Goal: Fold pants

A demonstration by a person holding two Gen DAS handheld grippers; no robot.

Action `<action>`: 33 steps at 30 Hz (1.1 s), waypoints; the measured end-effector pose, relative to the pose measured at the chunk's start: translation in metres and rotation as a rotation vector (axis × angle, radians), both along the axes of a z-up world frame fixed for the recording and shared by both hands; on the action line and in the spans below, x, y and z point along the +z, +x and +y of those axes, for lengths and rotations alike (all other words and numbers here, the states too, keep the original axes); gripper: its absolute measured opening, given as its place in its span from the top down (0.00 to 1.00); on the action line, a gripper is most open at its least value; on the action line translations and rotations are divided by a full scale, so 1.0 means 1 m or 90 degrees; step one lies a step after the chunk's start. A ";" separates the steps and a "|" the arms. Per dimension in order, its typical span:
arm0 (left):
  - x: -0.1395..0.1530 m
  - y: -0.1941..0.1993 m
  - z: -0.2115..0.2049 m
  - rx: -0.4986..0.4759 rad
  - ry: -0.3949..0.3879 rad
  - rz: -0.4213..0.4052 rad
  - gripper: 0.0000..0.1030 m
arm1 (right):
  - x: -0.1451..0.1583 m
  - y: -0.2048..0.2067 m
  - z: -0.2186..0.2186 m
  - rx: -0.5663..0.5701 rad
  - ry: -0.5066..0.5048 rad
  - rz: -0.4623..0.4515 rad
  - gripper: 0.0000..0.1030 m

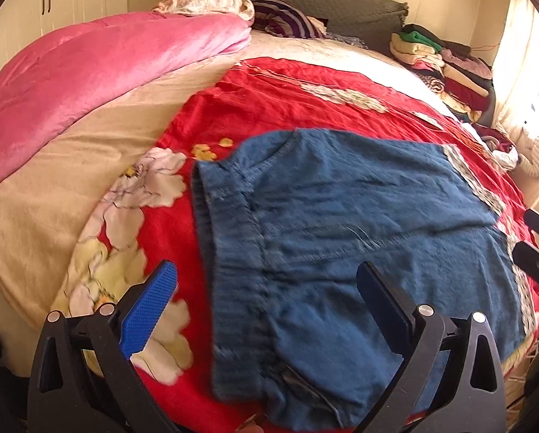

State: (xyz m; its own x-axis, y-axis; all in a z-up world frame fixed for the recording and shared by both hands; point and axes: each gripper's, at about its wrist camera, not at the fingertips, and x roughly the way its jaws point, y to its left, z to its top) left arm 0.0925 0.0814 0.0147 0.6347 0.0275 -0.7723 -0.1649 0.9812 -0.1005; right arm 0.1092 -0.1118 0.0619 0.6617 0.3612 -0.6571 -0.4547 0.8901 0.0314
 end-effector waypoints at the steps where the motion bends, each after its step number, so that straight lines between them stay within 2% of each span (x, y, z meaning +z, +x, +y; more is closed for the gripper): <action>1: 0.000 0.008 0.007 0.009 0.003 0.002 0.04 | 0.002 0.008 0.005 0.006 -0.006 -0.001 0.08; 7: -0.002 0.041 0.034 0.008 -0.017 0.012 0.04 | 0.006 0.049 0.028 0.054 -0.025 -0.002 0.08; 9: -0.005 0.054 0.040 0.008 -0.009 0.016 0.04 | 0.004 0.064 0.037 0.069 -0.031 0.004 0.08; 11: -0.009 0.066 0.047 0.017 0.001 0.027 0.04 | 0.000 0.080 0.044 0.080 -0.046 0.010 0.08; 19: -0.026 0.105 0.070 0.016 -0.031 0.052 0.04 | -0.030 0.140 0.066 0.118 -0.078 0.062 0.08; 21: -0.031 0.114 0.073 0.007 -0.044 0.058 0.04 | -0.037 0.149 0.073 0.127 -0.103 0.060 0.08; 25: -0.039 0.126 0.067 -0.021 -0.026 0.059 0.07 | -0.048 0.167 0.085 0.140 -0.144 0.054 0.08; 26: -0.039 0.127 0.064 -0.033 -0.019 0.053 0.14 | -0.049 0.171 0.088 0.146 -0.148 0.055 0.08; 27: -0.040 0.128 0.062 -0.042 -0.017 0.050 0.41 | -0.050 0.175 0.091 0.154 -0.153 0.051 0.08; 28: -0.040 0.128 0.059 -0.054 -0.024 0.050 0.54 | -0.051 0.177 0.094 0.162 -0.155 0.048 0.08; 29: -0.040 0.128 0.057 -0.058 -0.019 0.046 0.55 | -0.052 0.180 0.100 0.184 -0.158 0.047 0.08; 31: -0.037 0.123 0.053 -0.069 0.005 0.033 0.62 | -0.055 0.184 0.108 0.207 -0.175 0.040 0.08; 33: -0.030 0.114 0.052 -0.078 -0.006 0.011 0.65 | -0.059 0.189 0.116 0.228 -0.196 0.041 0.08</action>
State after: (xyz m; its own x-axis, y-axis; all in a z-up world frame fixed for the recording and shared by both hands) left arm 0.2067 0.1330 -0.0150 0.6189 -0.0561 -0.7834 -0.0462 0.9931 -0.1076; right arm 0.2979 0.0043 0.0025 0.4853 0.3413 -0.8050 -0.7402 0.6504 -0.1704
